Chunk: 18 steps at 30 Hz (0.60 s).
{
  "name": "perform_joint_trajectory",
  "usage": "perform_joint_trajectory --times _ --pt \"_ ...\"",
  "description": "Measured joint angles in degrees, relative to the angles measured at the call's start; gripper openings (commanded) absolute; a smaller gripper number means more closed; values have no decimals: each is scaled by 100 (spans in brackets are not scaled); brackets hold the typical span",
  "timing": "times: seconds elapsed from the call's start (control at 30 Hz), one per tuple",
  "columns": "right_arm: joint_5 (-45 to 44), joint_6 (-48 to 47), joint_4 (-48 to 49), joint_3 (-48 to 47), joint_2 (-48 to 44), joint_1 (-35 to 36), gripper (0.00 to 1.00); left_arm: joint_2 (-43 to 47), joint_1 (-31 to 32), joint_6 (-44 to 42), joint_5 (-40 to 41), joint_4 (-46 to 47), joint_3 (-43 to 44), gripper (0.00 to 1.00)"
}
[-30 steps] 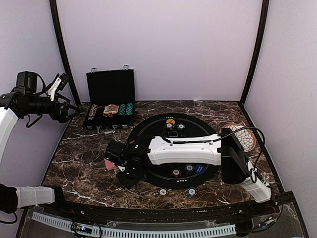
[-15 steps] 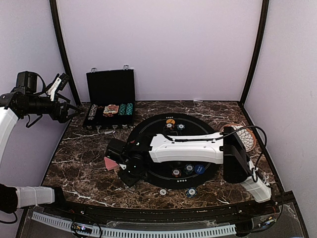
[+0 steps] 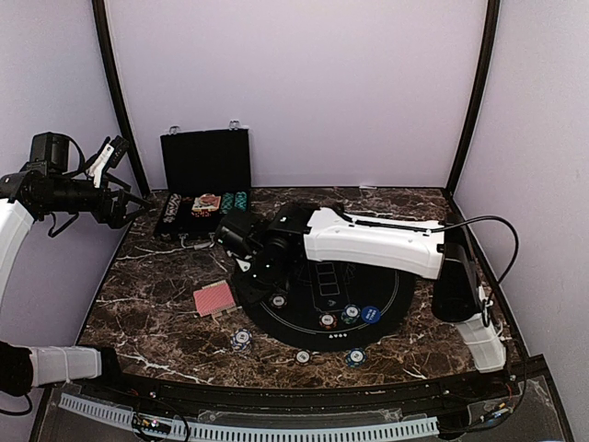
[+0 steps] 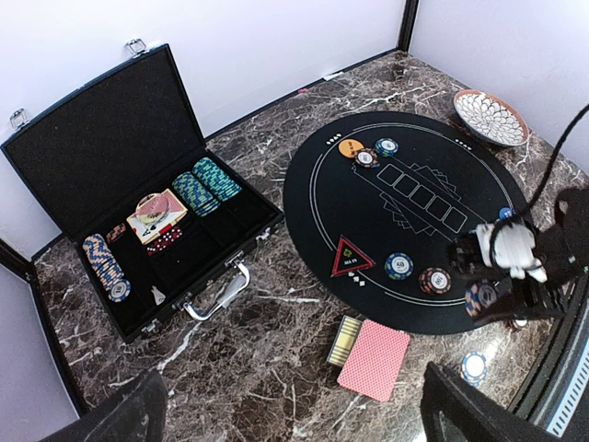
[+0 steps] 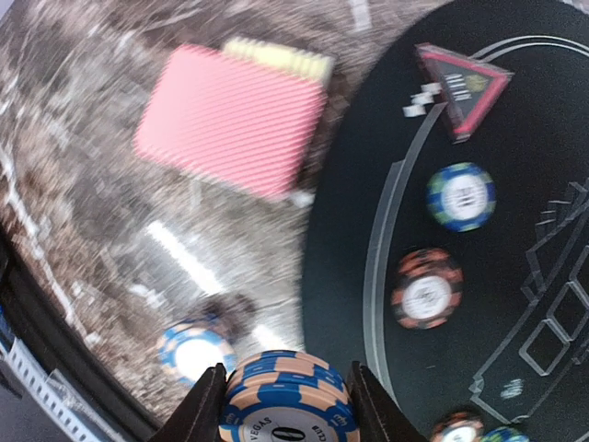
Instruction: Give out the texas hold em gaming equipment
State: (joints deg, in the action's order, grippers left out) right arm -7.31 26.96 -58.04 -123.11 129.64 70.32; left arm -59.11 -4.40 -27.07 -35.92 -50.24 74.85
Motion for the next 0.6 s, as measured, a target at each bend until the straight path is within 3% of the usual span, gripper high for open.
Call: perform_joint_trajectory --times 0.27,0.47,0.6 --pt "-339 -149 -13 -63 -26 -1239 22 0 0 0 0 0 0 99" --pt "-525 -282 28 -1021 485 -2098 21 0 0 2 -4 0 0 99" --pt "-579 -295 103 -1145 776 -2398 21 0 0 2 -4 0 0 99"
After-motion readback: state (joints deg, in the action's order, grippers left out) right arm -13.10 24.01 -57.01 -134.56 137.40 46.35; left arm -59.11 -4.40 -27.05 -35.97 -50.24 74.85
